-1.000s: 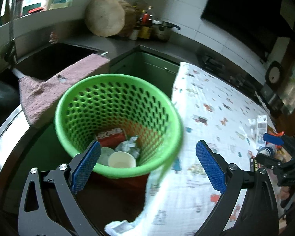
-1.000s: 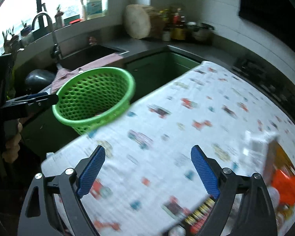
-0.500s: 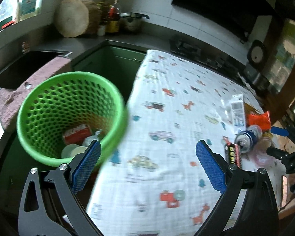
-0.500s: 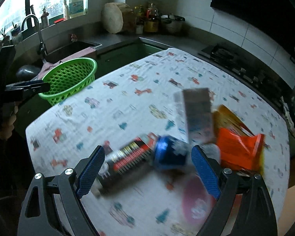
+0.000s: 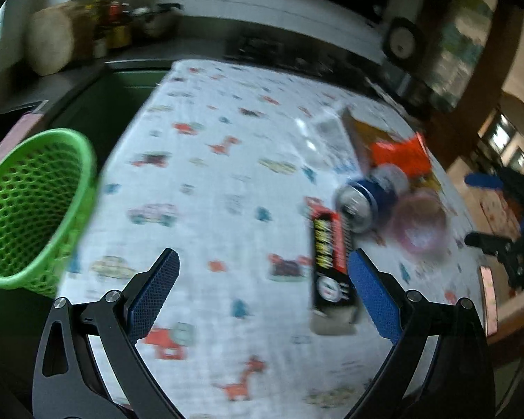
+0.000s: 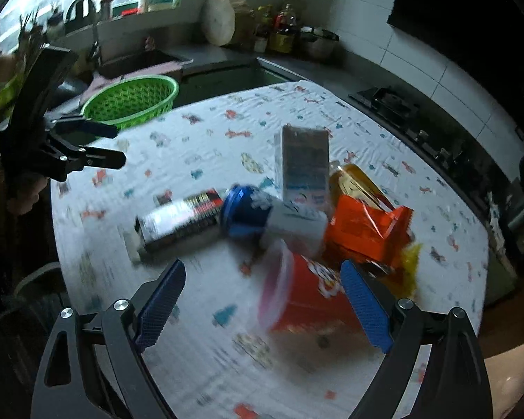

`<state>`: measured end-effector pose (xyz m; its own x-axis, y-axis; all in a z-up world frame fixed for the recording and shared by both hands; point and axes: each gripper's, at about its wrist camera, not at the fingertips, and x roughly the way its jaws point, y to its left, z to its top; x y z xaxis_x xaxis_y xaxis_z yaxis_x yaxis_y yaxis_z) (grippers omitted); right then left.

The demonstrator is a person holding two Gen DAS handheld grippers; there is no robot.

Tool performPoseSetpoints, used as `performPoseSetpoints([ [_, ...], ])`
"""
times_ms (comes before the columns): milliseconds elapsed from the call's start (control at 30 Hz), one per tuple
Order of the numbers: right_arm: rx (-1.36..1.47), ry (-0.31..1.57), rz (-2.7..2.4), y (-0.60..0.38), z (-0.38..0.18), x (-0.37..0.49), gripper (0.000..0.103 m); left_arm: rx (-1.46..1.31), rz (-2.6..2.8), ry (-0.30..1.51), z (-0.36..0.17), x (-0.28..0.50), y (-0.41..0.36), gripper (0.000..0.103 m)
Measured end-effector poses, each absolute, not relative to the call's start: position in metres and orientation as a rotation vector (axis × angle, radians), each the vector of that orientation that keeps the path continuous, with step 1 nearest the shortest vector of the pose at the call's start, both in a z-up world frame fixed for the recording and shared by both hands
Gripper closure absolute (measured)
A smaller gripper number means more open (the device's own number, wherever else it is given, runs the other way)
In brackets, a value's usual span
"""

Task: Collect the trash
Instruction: 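Move both grippers back toward the remaining trash on the table, then grasp the black glue box with the left gripper while the right gripper grasps the red paper cup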

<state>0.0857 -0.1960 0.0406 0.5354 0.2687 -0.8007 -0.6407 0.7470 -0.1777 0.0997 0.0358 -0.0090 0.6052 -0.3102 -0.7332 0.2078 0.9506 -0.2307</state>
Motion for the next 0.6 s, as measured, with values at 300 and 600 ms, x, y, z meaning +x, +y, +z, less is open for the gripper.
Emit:
performPoseSetpoints([
  [300, -0.674, 0.913, 0.634, -0.224, 0.019, 0.092, 0.013, -0.075, -0.372, 0.933, -0.024, 0.106, -0.016, 0.007],
  [600, -0.819, 0.944, 0.706, -0.232, -0.009, 0.105, 0.012, -0.071, -0.381, 0.979, -0.037, 0.118, -0.033, 0.007],
])
